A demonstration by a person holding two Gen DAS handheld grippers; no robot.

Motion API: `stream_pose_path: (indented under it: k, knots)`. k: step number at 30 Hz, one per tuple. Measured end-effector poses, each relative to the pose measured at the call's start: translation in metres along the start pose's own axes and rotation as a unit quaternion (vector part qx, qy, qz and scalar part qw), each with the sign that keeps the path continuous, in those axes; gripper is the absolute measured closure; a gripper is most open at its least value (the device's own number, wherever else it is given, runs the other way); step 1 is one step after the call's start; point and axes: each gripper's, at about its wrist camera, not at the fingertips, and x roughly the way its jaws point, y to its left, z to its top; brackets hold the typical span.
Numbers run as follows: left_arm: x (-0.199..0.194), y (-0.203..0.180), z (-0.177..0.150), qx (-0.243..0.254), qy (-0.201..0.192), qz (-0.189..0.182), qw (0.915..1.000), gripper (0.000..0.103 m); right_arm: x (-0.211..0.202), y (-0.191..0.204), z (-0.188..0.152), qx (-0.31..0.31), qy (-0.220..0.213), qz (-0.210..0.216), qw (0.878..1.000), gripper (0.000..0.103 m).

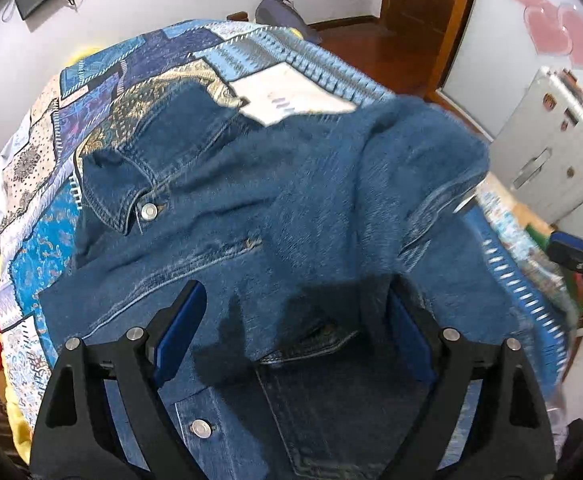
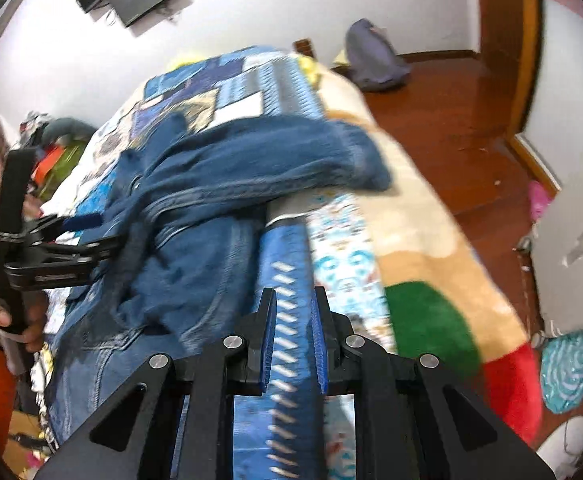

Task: Fold large clothes
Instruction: 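Fold the jacket side over the body with the right gripper while the left gripper grasps the hem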

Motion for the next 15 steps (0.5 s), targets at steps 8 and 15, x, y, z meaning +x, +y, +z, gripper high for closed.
stream_pose_path:
  k: [8,15]
  knots:
    - [-0.030,-0.071,0.040,0.082,-0.064,-0.034,0.9940,0.014,-0.006,-0.022,0.004,0.065,-0.020,0.004,0.998,0.090]
    - [0.043,-0.143,0.054,0.174,0.001,-0.012,0.9847,0.026,-0.012,-0.026,-0.003,0.082,-0.024,0.008,0.996,0.090]
